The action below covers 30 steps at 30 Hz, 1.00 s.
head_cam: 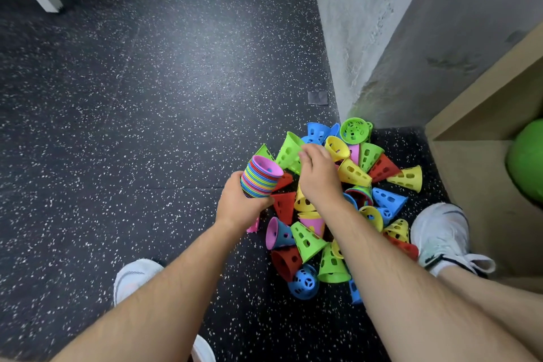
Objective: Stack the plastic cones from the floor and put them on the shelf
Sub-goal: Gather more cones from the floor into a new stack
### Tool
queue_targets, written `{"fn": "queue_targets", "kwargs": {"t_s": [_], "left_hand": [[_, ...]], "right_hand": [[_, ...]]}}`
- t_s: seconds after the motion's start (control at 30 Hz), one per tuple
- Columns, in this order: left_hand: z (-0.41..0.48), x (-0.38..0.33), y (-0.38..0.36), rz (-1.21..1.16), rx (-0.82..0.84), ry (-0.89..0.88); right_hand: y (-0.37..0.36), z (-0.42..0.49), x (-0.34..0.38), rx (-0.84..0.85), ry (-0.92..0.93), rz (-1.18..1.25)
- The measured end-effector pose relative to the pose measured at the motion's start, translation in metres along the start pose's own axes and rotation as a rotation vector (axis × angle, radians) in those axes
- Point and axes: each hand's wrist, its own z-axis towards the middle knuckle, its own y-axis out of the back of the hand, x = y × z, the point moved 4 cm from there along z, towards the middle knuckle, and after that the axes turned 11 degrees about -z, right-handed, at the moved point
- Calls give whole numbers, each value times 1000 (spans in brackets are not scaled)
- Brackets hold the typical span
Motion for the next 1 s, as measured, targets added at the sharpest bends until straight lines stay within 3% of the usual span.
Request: {"fn": "queue_targets", "kwargs": {"t_s": [0.2,0.3,0.37,0.43,0.53,0.7,0.83,1.0], "left_hand": [[13,4,10,-10,-46,8],[20,0,14,-40,-71,12],[22,-3,17,-65,-81,18],[24,-6,21,-82,-98,22],[31,-1,29,-117,-119,35],[38,11,33,-135,-104,80],[37,12,35,-175,-113,101],[36,13,37,-178,-117,96]], "right_hand": [[4,7,22,-115,69,58],[-18,9,36,125,195,26],[-33,10,41,276,184,61],[-42,21,41,291,122,119],[-62,44,40,322,217,-217],[-96,53,40,602,289,-631],[-103,53,34,486,268,-625],[-71,57,34,201,157,-254]]}}
